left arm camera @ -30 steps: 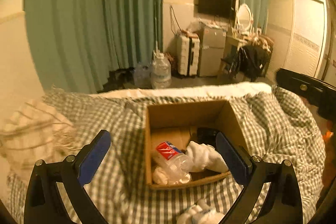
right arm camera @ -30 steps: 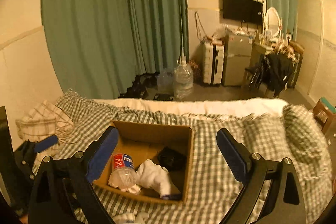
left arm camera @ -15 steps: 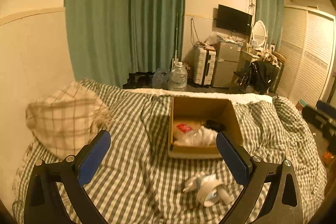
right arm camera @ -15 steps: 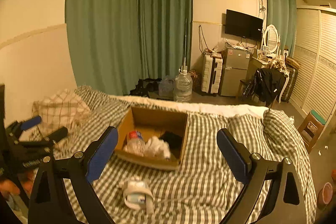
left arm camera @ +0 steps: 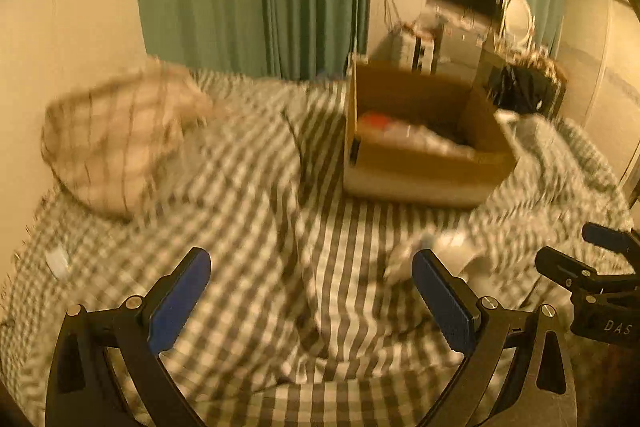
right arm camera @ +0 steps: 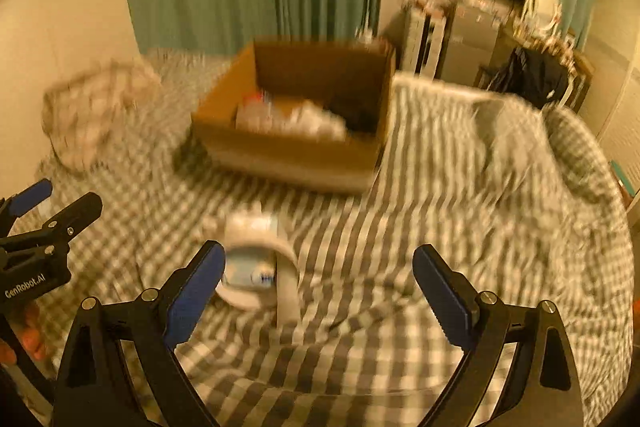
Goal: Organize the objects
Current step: 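Grasp the white tape roll with the right tool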
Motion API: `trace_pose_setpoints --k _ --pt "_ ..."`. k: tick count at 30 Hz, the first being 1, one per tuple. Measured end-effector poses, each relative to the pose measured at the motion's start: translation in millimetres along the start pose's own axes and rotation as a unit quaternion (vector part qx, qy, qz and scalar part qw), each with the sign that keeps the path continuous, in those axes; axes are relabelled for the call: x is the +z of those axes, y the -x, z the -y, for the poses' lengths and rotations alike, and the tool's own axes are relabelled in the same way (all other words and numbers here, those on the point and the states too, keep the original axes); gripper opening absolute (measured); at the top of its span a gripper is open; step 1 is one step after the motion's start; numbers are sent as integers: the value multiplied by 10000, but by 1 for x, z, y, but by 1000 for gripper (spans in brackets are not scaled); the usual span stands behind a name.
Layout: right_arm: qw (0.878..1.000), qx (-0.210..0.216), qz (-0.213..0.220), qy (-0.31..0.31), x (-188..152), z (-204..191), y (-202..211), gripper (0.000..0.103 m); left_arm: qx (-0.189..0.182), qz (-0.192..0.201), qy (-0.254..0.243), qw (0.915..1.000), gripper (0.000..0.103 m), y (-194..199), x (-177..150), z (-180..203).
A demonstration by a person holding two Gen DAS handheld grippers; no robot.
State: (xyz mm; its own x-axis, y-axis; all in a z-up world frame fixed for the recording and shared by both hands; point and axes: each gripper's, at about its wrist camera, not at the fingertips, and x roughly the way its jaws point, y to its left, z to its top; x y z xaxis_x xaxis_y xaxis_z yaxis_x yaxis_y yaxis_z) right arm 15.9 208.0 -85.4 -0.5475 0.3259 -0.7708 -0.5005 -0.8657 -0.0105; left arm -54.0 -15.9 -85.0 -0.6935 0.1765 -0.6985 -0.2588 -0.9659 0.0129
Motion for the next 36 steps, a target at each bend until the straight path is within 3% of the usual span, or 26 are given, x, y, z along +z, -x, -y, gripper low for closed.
trace_pose_setpoints --k 5,11,16,19,24,29,36 --pt "9981 -19 -610 95 -6 -6 -39 92 7 -378 -98 9992 103 -26 -16 7" --pt "9906 89 -1312 384 -13 -18 -71 61 -118 -612 -72 9980 103 -41 -22 7" --pt "9846 269 -1667 461 -19 -23 -88 42 -233 -714 12 9972 103 -47 -22 5" --pt "9817 364 -1817 444 -23 -23 -93 16 -325 -695 -9 9971 103 -43 -22 7" --pt "9872 500 -1449 436 -21 -23 -67 13 -653 -757 74 9950 103 -37 -19 16" --pt "9919 593 -1071 343 -17 -16 -33 12 -762 -877 -196 9930 103 -39 -20 37" --pt "9933 735 -861 218 -10 -10 -17 12 -1099 -1037 -477 9874 103 -45 -21 62"
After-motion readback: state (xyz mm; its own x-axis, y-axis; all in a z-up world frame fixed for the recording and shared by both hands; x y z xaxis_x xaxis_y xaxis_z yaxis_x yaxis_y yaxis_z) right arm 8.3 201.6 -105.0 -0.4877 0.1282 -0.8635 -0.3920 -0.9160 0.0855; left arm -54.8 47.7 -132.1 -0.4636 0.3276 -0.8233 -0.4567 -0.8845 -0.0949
